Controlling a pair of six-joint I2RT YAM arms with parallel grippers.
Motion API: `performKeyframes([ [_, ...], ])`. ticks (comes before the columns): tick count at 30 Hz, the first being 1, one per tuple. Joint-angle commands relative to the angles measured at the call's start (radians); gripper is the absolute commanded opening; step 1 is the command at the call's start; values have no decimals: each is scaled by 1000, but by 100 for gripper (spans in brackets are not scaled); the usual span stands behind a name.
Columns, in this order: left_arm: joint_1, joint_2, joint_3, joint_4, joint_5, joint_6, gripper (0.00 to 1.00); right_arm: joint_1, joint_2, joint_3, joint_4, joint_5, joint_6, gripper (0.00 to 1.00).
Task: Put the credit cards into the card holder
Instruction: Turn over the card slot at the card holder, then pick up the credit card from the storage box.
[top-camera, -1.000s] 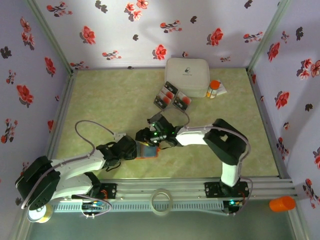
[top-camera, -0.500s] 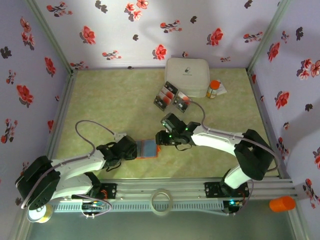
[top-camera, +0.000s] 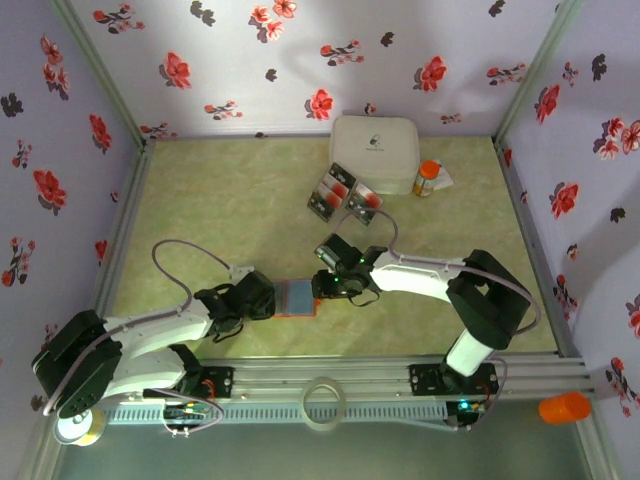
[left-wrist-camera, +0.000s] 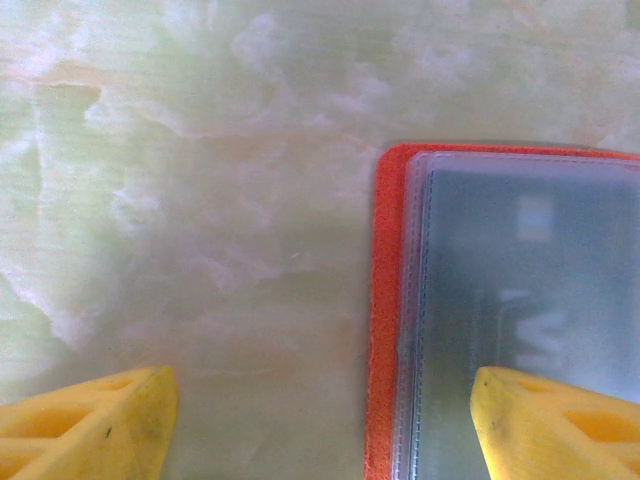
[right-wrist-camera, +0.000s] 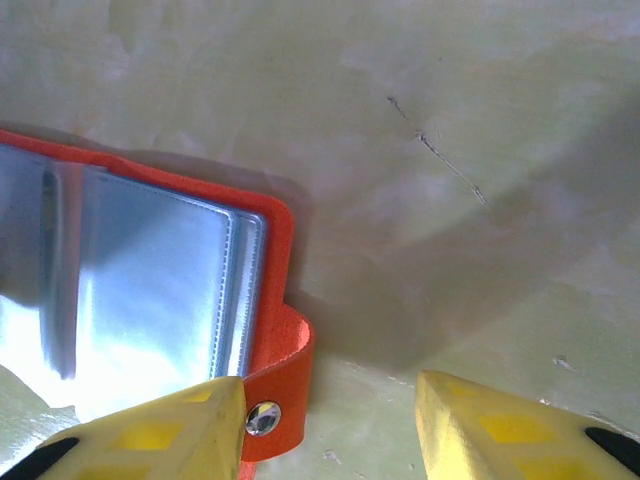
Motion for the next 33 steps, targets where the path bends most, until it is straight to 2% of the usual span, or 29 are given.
performKeyframes([
  [1, -11, 13, 11, 8, 10, -18, 78, 9, -61, 10, 8, 31, 13, 50],
  [7, -13, 6, 5, 9, 10, -21, 78, 37, -52, 30, 7, 29, 24, 53],
  [15, -13, 1, 6, 8, 11, -19, 78, 43, 16, 45, -5, 59, 18, 52],
  [18, -15, 7, 13, 10, 11, -17, 78, 41, 35, 47, -18, 75, 3, 44],
  [21, -15, 13, 24, 11, 15, -13, 78, 31, 37, 38, -28, 87, -7, 19],
  [24, -18, 17, 34, 15, 19, -10, 78, 21, 18, 18, -28, 93, -9, 3],
  [26, -20, 26, 42, 22, 25, -9, 78, 11, 1, 2, -26, 93, -10, 0],
  [33, -44, 78, 69, 44, 33, -9, 78, -23, -58, -43, -31, 92, -11, 0],
])
